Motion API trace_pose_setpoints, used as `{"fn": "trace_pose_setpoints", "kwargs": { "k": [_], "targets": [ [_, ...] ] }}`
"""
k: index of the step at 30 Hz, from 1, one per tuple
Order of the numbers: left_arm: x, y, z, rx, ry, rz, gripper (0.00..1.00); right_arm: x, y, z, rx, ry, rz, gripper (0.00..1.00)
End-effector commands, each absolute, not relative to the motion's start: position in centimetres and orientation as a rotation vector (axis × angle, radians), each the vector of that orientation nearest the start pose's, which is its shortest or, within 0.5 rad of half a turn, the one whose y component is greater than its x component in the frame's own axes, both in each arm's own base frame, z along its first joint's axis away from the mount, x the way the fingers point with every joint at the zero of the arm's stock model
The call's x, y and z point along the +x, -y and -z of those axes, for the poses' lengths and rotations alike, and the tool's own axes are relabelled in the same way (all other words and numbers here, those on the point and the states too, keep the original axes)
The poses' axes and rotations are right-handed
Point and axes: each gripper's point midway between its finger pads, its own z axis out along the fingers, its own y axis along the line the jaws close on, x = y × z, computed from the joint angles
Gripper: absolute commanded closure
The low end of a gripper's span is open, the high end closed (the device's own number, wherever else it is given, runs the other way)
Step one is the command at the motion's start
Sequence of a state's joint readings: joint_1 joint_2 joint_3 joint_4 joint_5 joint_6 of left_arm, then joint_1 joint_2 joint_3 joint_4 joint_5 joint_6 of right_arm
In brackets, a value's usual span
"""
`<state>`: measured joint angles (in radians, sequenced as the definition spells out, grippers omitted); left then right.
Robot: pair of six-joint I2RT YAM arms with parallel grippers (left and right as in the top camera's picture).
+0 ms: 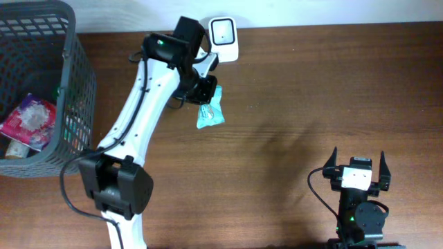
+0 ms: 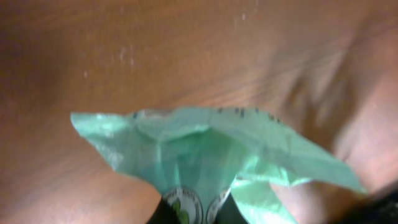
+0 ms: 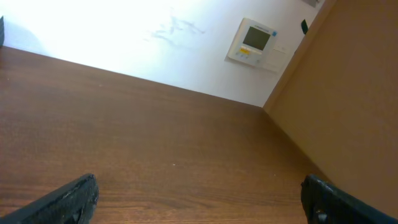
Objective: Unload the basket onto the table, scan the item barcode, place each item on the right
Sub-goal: 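Lift the green pack out and place it on the table near the scanner, then reach the left gripper into the basket and grasp the pink wrapped pack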
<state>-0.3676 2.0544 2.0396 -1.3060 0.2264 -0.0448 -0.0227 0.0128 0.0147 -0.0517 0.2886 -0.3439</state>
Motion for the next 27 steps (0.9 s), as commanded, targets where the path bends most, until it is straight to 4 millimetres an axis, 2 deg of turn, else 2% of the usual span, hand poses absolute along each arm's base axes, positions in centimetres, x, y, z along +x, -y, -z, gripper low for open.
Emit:
{"fn": "trace_pose_setpoints", "kwargs": {
  "k": [1,2,3,5,7,8,9,11,12,14,15,16,17,19,20,21,24,25,27],
  "targets": [
    [43.0,18.7,-13.6,0.392,-2.824,0.253,1.0,23.7,5.7,-16.2,-0.026,-1.647,0.528,0.01],
    [43.6,18.0,-12.6,0.339,-2.813,0.192,1.0,23.7,5.7,-16.2,-0.026,-1.647,0.528,0.01],
    [43.8,17.7,-11.8,0.323,-2.808,0.168,0.83,23.7,5.7,-16.2,-0.026,-1.647,0.528,0.01],
    [43.5,17.5,-10.4,0.323,-2.822,0.156,0.68,23.7,5.7,-16.2,-0.026,-1.647,0.528,0.01],
    [43.3,17.4,-10.0,0.324,-2.832,0.153,0.59,23.7,5.7,-16.2,-0.026,-1.647,0.528,0.01],
    [43.3,17.4,-10.0,0.325,-2.831,0.153,0.49,23.7,5.7,-16.2,-0.026,-1.647,0.528,0.01],
    [43.5,17.5,-10.2,0.323,-2.821,0.157,0.44,23.7,5.7,-16.2,-0.026,-1.647,0.528,0.01],
    [44.1,17.6,-11.2,0.317,-2.795,0.165,0.44,23.7,5.7,-16.2,-0.026,-1.648,0.528,0.01],
    [44.7,17.5,-12.8,0.307,-2.767,0.173,0.43,23.7,5.7,-16.2,-0.026,-1.648,0.528,0.01],
    [45.9,16.9,-18.1,0.27,-2.675,0.194,0.42,23.7,5.7,-16.2,-0.026,-1.647,0.528,0.01],
    [46.3,16.5,-20.0,0.254,-2.639,0.201,0.41,23.7,5.7,-16.2,-0.026,-1.647,0.528,0.01],
    [46.9,15.5,-24.7,0.217,-2.547,0.216,0.4,23.7,5.7,-16.2,-0.026,-1.647,0.528,0.01],
    [47.1,14.8,-27.2,0.195,-2.498,0.221,0.36,23.7,5.7,-16.2,-0.026,-1.648,0.528,0.01],
    [47.2,12.4,-32.9,0.131,-2.376,0.224,0.29,23.7,5.7,-16.2,-0.026,-1.647,0.528,0.01],
    [46.9,10.1,-36.6,0.078,-2.295,0.215,0.28,23.7,5.7,-16.2,-0.026,-1.647,0.528,0.01],
    [46.5,8.3,-39.0,0.035,-2.24,0.203,0.28,23.7,5.7,-16.2,-0.026,-1.647,0.528,0.01],
    [44.6,3.1,-44.0,-0.078,-2.116,0.154,0.25,23.7,5.7,-16.2,-0.026,-1.647,0.528,0.01],
    [44.0,1.8,-44.8,-0.108,-2.094,0.138,0.24,23.7,5.7,-16.2,-0.026,-1.647,0.528,0.01],
    [42.3,-2.6,-46.7,-0.209,-2.038,0.077,0.22,23.7,5.7,-16.2,-0.026,-1.647,0.528,0.01]
  ]
}}
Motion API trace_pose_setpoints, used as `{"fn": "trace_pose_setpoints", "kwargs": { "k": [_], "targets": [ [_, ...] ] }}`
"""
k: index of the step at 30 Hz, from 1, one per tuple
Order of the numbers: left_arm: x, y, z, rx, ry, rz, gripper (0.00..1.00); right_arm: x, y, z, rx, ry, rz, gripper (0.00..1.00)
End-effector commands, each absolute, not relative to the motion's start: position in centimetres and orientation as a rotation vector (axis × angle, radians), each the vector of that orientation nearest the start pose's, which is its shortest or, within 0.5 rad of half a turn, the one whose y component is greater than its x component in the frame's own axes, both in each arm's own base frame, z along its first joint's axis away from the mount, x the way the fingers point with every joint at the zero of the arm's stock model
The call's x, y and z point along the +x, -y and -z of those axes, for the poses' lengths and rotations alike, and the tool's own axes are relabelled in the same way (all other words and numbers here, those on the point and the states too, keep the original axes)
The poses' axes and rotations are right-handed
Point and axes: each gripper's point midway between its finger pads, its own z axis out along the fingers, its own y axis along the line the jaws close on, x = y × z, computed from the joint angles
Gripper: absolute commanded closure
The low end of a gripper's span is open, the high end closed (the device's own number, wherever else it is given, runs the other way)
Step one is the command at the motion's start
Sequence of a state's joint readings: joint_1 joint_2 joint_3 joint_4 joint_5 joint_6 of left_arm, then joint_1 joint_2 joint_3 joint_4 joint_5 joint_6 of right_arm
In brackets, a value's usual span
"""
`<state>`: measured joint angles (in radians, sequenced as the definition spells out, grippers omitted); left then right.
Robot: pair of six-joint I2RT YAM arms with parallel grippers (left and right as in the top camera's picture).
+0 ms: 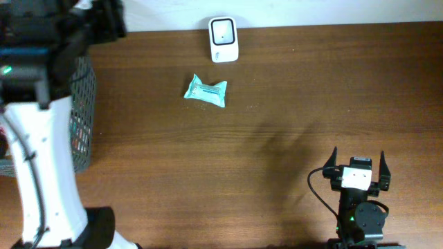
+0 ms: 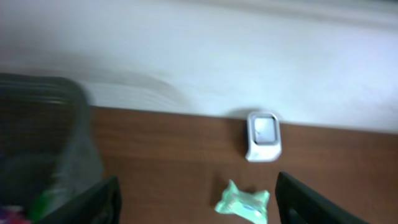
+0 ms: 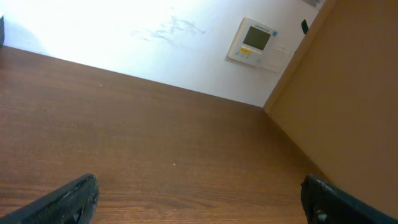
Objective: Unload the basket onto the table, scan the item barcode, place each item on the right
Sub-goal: 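Reach the left gripper into the basket and grasp the pink wrapped pack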
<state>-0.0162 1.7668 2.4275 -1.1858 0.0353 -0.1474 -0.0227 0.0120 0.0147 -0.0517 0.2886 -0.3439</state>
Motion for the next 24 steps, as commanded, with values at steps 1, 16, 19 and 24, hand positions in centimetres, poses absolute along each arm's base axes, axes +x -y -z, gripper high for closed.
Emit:
{"fn": "trace_pose_setpoints", "kwargs": {
  "k": [1,16,19,24],
  "targets": [
    [41.7,-4.6,-47.2,-0.255,-2.021,0.047,0.21,23.7,5.7,-16.2,-0.026,-1.647,0.528,0.01],
    [42.3,-21.8,-32.0,-0.751,-2.339,-0.227,0.28,23.7,5.7,-16.2,-0.026,-1.647,0.528,0.01],
    [42.9,-22.8,-25.7,-0.793,-2.471,-0.26,0.29,23.7,5.7,-16.2,-0.026,-1.647,0.528,0.01],
    [42.7,-24.2,-16.7,-0.552,-2.69,-0.416,0.28,23.7,5.7,-16.2,-0.026,-1.647,0.528,0.01]
  ]
}}
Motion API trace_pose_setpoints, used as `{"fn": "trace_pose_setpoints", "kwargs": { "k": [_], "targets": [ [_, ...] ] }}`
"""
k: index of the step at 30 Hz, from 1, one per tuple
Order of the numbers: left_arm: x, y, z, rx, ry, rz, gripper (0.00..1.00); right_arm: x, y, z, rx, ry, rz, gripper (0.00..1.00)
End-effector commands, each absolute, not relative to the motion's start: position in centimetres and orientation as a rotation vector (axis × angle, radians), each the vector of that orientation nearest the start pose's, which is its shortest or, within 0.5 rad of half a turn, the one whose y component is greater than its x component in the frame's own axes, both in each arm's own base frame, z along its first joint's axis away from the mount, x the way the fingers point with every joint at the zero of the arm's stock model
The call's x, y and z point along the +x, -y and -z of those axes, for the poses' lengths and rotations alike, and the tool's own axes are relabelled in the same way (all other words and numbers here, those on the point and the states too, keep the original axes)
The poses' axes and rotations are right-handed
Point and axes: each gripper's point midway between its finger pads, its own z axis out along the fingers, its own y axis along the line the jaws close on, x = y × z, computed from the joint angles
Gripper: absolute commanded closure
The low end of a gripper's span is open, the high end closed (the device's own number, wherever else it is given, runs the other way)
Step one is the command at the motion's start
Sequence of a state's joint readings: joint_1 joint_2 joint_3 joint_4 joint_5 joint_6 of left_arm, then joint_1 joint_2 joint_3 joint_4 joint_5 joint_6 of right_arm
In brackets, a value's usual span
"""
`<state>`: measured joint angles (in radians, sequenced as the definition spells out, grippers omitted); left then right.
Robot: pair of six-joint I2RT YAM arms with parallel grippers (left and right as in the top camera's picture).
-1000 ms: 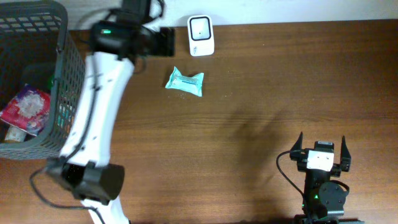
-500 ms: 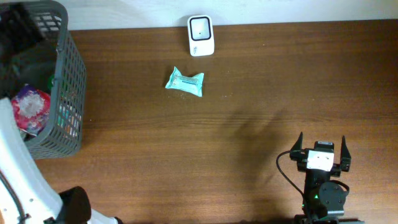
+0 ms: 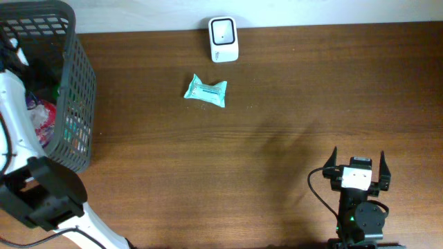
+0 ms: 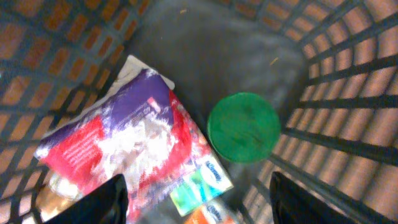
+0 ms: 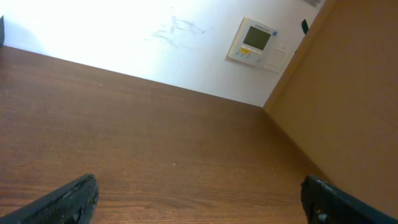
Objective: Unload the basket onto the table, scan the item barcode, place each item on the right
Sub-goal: 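Reach the left gripper into the basket and grasp the pink wrapped pack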
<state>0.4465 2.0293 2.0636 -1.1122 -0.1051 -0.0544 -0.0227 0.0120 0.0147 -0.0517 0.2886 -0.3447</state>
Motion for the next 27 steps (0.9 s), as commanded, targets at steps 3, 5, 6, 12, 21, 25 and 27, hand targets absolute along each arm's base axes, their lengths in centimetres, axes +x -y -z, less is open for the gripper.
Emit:
{"fn": "trace_pose_setpoints", "kwargs": {
  "k": [3,5,6,12,21,25,27],
  "targets": [
    [40.1,-26.1,-13.0,-0.468,-2.799,-0.655,0.29,23.7,5.7,-16.2,-0.026,-1.647,0.528,0.01],
    [39.6,-25.8,-10.8,-0.367,-2.849,-0.662,0.31,23.7,5.7,-16.2,-0.026,-1.647,0.528,0.01],
    [39.4,-25.7,-9.9,-0.291,-2.877,-0.671,0.31,23.7,5.7,-16.2,-0.026,-1.647,0.528,0.01],
    [38.5,-27.0,-8.7,-0.192,-2.903,-0.808,0.38,23.7,5.7,-16.2,-0.026,-1.647,0.528,0.01],
    [37.6,-26.6,-7.0,-0.18,-2.962,-0.782,0.27,23.7,5.7,-16.2,-0.026,-1.647,0.528,0.01],
    [37.8,-26.4,-7.2,-0.172,-2.955,-0.785,0.28,23.7,5.7,-16.2,-0.026,-1.647,0.528,0.01],
    [37.6,-26.1,-7.2,-0.136,-2.972,-0.782,0.27,23.7,5.7,-16.2,-0.026,-1.647,0.528,0.01]
  ]
}}
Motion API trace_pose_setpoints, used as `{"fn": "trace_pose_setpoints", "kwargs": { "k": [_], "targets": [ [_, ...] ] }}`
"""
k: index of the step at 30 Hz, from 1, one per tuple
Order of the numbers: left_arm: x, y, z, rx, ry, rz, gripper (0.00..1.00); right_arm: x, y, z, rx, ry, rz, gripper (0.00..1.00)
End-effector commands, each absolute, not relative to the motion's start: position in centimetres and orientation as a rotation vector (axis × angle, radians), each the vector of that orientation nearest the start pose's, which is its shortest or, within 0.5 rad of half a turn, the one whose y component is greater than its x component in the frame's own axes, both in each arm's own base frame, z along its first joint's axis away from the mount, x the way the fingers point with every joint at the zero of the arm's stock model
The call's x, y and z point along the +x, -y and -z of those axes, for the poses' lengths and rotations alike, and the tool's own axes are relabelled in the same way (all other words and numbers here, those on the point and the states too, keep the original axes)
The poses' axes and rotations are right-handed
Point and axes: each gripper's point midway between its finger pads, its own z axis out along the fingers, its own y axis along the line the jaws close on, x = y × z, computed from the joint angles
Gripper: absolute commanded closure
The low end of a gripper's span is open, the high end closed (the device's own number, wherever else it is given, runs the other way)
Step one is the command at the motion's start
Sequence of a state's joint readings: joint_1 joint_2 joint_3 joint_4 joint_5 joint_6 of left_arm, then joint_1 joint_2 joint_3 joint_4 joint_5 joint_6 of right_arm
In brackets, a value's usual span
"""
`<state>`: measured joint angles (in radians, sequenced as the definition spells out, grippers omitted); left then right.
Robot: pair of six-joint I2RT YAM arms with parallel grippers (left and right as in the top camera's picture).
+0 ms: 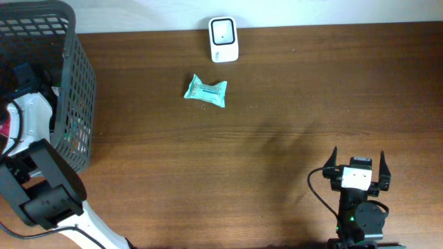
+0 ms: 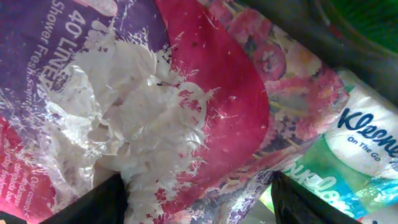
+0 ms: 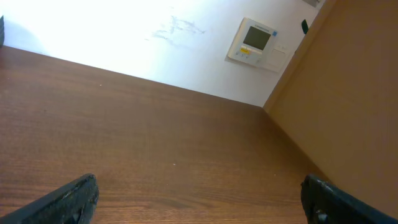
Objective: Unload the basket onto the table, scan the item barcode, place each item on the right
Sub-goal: 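Reach the left gripper into the basket and grasp the pink wrapped pack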
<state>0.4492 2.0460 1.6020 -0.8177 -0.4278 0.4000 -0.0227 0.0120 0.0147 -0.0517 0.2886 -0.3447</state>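
Observation:
My left gripper (image 2: 196,202) is open deep inside the grey mesh basket (image 1: 69,41), its dark fingers (image 2: 102,202) straddling a purple-and-red plastic packet (image 2: 211,93) with a crumpled white patch. In the overhead view only the white left arm (image 1: 31,111) shows, reaching into the basket. A teal packet (image 1: 205,91) lies on the brown table just below the white scanner (image 1: 223,30) at the back edge. My right gripper (image 1: 356,169) rests open at the front right, nothing between its fingers (image 3: 74,199).
In the basket beside the red packet lie a Kleenex tissue pack (image 2: 367,143) and a green round thing (image 2: 367,18). The basket's walls (image 1: 77,104) close round the left arm. A wall with a thermostat (image 3: 255,40) shows beyond the table.
My left gripper has dropped from above the basket's contents to just over the purple-and-red packet, still open. The teal packet, the scanner and the right arm have not moved.
First my left gripper held the teal packet up beside the scanner. Then the packet lay on the table and the open gripper was near the basket. After that it looked down into the basket, and now it sits low over the purple-and-red packet.

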Motion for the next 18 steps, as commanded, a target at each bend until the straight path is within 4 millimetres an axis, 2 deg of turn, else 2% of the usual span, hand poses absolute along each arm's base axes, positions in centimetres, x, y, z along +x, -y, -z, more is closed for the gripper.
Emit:
{"fn": "trace_pose_setpoints", "kwargs": {
  "k": [1,4,5,7,9,10,12,14,15,16,18],
  "targets": [
    [37.4,-26.0,-7.1,-0.128,-2.982,-0.778,0.25,23.7,5.7,-16.2,-0.026,-1.647,0.528,0.01],
    [36.9,-26.1,-6.4,-0.135,-2.994,-0.776,0.25,23.7,5.7,-16.2,-0.026,-1.647,0.528,0.01],
    [36.6,-26.2,-5.8,-0.142,-2.998,-0.776,0.3,23.7,5.7,-16.2,-0.026,-1.648,0.528,0.01],
    [35.9,-26.3,-4.7,-0.152,-3.01,-0.772,0.55,23.7,5.7,-16.2,-0.026,-1.647,0.528,0.01],
    [36.0,-26.4,-4.7,-0.158,-3.001,-0.777,0.96,23.7,5.7,-16.2,-0.026,-1.647,0.528,0.01],
    [36.2,-26.6,-4.9,-0.161,-2.99,-0.781,1.0,23.7,5.7,-16.2,-0.026,-1.647,0.528,0.01],
    [36.8,-26.8,-6.0,-0.188,-2.963,-0.787,1.0,23.7,5.7,-16.2,-0.026,-1.647,0.528,0.01],
    [37.6,-27.2,-8.4,-0.334,-2.872,-0.791,1.0,23.7,5.7,-16.2,-0.026,-1.647,0.528,0.01],
    [38.3,-27.6,-11.6,-0.469,-2.762,-0.79,1.0,23.7,5.7,-16.2,-0.026,-1.647,0.528,0.01],
    [38.7,-27.8,-14.0,-0.55,-2.686,-0.785,1.0,23.7,5.7,-16.2,-0.026,-1.647,0.528,0.01],
    [39.1,-27.9,-20.4,-0.671,-2.491,-0.761,1.0,23.7,5.7,-16.2,-0.026,-1.647,0.528,0.01]
  ]
}}
